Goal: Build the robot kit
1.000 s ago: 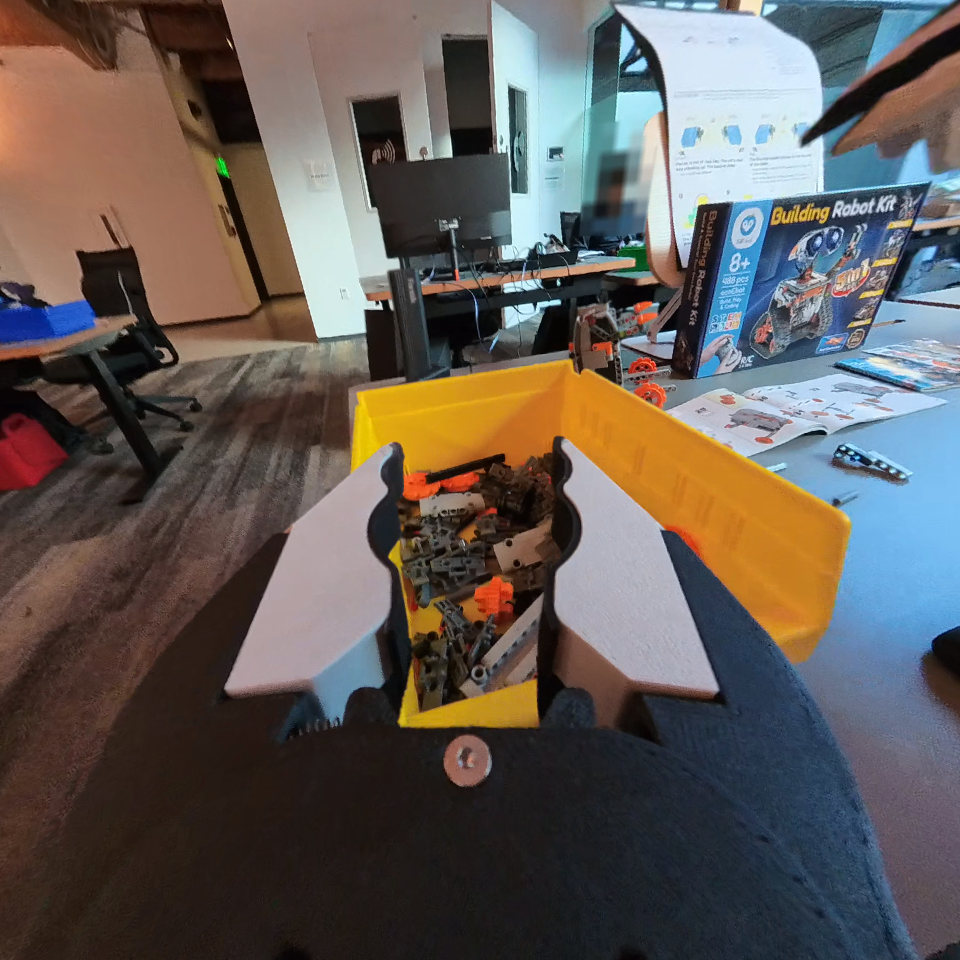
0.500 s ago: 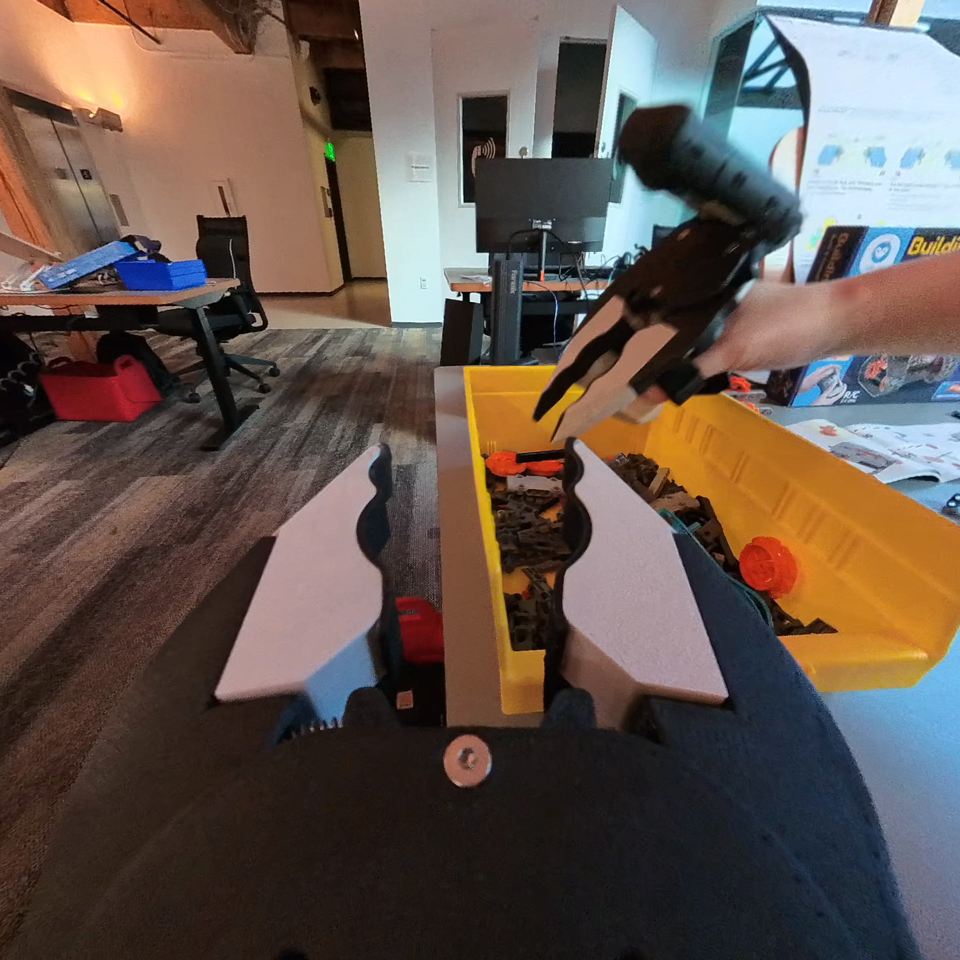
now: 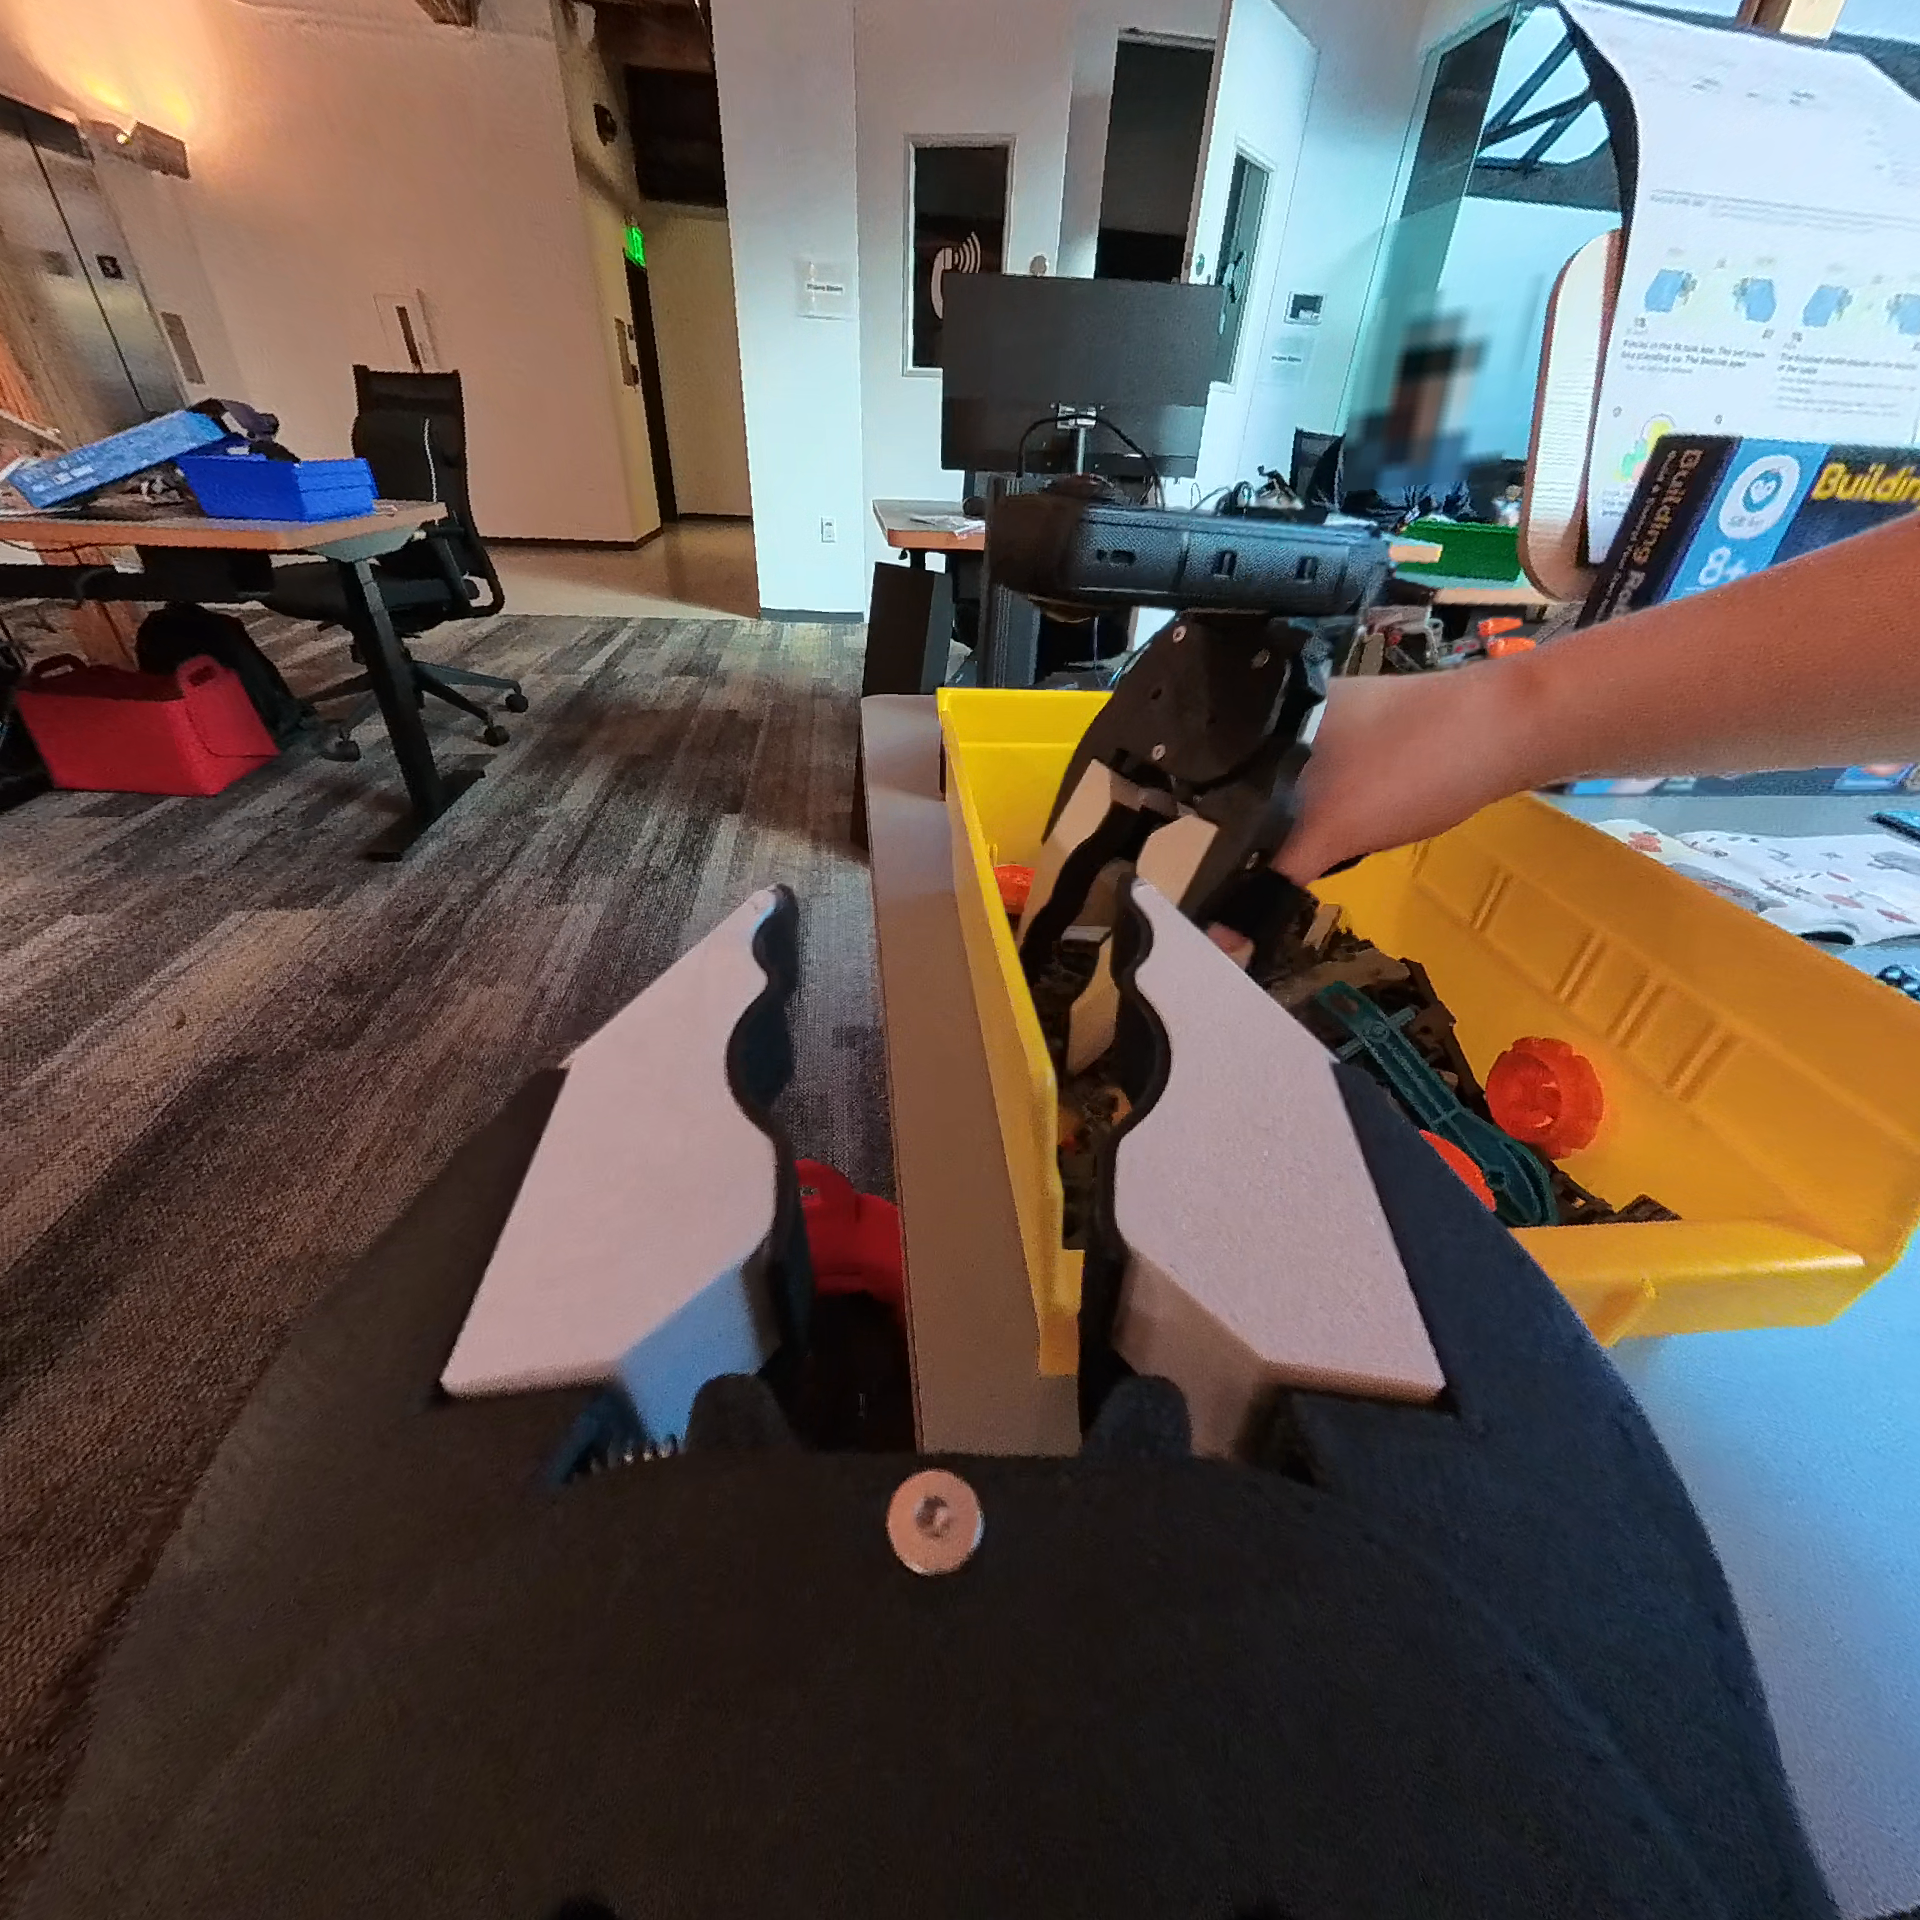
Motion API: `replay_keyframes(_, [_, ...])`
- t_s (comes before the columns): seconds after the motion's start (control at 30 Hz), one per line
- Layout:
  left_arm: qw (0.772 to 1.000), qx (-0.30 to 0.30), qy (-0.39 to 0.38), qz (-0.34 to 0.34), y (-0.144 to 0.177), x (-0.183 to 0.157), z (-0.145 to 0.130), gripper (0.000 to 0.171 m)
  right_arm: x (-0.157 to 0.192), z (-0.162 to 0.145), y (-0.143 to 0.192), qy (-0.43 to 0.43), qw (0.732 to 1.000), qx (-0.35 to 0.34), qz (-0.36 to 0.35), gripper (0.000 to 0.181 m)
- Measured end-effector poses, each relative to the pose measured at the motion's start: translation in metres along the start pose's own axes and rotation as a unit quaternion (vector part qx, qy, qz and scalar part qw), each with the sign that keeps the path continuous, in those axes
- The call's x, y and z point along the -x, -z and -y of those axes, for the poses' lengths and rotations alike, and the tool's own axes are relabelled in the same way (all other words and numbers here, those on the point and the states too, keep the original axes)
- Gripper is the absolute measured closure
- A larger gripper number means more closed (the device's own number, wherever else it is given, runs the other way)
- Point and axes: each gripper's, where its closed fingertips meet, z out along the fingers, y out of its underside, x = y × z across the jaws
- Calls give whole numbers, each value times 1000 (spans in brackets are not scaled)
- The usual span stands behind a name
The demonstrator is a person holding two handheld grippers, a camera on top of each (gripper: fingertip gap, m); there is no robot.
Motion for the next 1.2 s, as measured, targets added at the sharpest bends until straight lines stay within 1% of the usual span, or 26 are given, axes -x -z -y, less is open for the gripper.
replay_keyframes(0.03, [1000,-2,3,-2,1,0,1,114,0,-3,4,-5,1000,3,5,143])
replay_keyframes(0.1, [1000,-6,8,-4,2,0,3,115,3,-8,17,-20,999,5,24,171])
replay_keyframes(0.2, [1000,-11,16,-7,3,1,4,116,9,-29,33,-34,997,56,44,171])
replay_keyframes(0.23, [1000,-11,19,-11,3,0,4,117,14,-34,38,-37,995,66,59,177])
replay_keyframes(0.3, [1000,-10,23,-14,2,-1,4,117,28,-47,44,-36,990,96,94,176])
replay_keyframes(0.37, [1000,-8,22,-16,2,-2,3,117,32,-52,45,-28,989,103,99,172])
replay_keyframes(0.4, [1000,-8,22,-16,2,-3,4,117,29,-48,44,-23,992,89,87,160])
replay_keyframes(0.43, [1000,-10,21,-17,2,-4,5,117,21,-41,42,-22,995,70,68,143])
replay_keyframes(0.47, [1000,-13,22,-18,2,-4,6,117,13,-33,40,-24,997,51,48,136])
replay_keyframes(0.53, [999,-16,25,-23,2,-7,8,118,-2,-12,32,-44,999,-3,20,133])
replay_keyframes(0.57, [999,-16,25,-25,2,-8,8,118,-3,-3,27,-62,998,-23,25,132])
replay_keyframes(0.63, [999,-12,21,-25,1,-9,7,117,-8,1,12,-74,997,-13,14,125])
replay_keyframes(0.67, [999,-10,18,-25,1,-10,6,117,-5,0,5,-59,998,-1,14,128])
replay_keyframes(0.7, [1000,-9,16,-25,1,-10,6,117,0,-3,0,-40,999,16,24,140])
replay_keyframes(0.73, [1000,-7,15,-25,1,-9,5,117,7,-5,-2,-25,999,27,38,160])
replay_keyframes(0.8, [999,-8,19,-26,1,-9,5,118,12,-5,0,-15,998,33,47,161])
replay_keyframes(0.87, [999,-9,25,-29,0,-9,4,119,19,-17,6,-12,996,63,67,161])
replay_keyframes(0.9, [999,-8,28,-31,0,-9,3,119,24,-21,11,-12,994,70,87,162])
replay_keyframes(0.97, [999,-3,29,-32,-1,-8,0,119,49,-27,27,-30,982,81,168,162])
replay_keyframes(1.03, [999,-1,29,-32,-1,-7,-1,119,70,-31,41,-34,972,72,220,162])
replay_keyframes(1.07, [999,-2,31,-32,-2,-7,-1,119,75,-35,46,-26,969,76,232,159])
replay_keyframes(1.13, [999,-3,34,-35,-2,-8,-1,119,67,-40,48,-1,977,74,202,129])
replay_keyframes(1.2, [999,-4,37,-35,-2,-8,0,119,45,-32,50,1,987,37,157,127])
